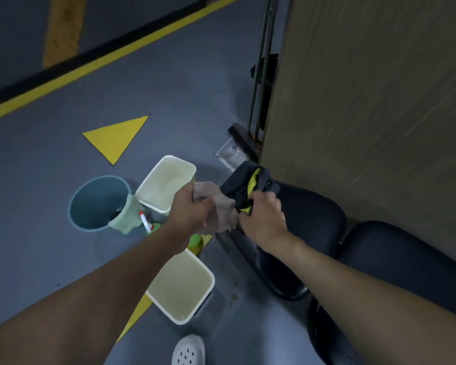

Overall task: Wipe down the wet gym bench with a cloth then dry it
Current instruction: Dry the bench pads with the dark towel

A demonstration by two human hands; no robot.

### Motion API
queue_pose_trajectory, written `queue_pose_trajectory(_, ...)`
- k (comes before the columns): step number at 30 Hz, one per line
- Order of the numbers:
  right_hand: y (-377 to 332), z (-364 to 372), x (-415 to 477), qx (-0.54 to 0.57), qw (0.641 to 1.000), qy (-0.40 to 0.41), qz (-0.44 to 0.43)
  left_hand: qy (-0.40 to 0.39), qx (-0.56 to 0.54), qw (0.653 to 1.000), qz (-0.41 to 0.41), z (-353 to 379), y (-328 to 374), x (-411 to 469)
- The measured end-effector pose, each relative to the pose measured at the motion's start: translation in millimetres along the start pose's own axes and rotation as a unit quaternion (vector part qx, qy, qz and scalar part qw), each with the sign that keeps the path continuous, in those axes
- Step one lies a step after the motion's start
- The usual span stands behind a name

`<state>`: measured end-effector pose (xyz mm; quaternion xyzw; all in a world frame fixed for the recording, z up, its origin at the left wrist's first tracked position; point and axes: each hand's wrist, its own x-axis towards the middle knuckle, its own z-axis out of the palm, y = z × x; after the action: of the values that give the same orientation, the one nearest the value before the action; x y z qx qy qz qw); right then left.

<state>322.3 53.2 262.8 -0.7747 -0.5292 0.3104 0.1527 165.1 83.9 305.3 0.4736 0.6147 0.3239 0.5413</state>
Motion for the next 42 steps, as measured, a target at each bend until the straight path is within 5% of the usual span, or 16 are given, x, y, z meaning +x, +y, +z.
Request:
queue_pose_trajectory(5, -28.0, 37.8, 62.8, -0.144, 0.983, 0.106, -0.047, 0.048, -0.031, 0.998, -0.01, -19.4, -13.5, 71.2)
queue_pose_trajectory(11, -21.9, 89.7, 117.5, -0.179, 0.977, 0.06, 0.096, 0.019, -0.02, 0.999, -0.034, -35.0, -35.9, 127.5)
queue_pose_trajectory(16, 10.6, 100.9, 106.5, -0.256, 0.958, 0.131, 0.014, -0.04, -0.017, 0.998, -0.034, -22.7, -42.2, 151.0)
queue_pose_trajectory(21, 45.2, 79.5, 79.6, -0.266, 0.955, 0.129, 0.006, -0.114, 0.03, 0.993, -0.025, -3.7, -38.1, 156.5)
queue_pose_trajectory(26, 58.8, 61.8, 60.4, -0.203, 0.969, 0.097, 0.104, -0.174, 0.07, 0.982, -0.017, 15.5, -29.8, 144.9)
queue_pose_trajectory(38, 80.6, 46.1, 110.7, -0.183, 0.963, 0.185, 0.065, -0.261, 0.128, 0.954, 0.077, 64.0, -55.7, 170.8)
queue_pose_trajectory(42, 85.2, 47.9, 113.3, -0.175, 0.962, 0.204, 0.05, -0.199, 0.276, 0.92, 0.193, 68.8, -72.9, 182.3)
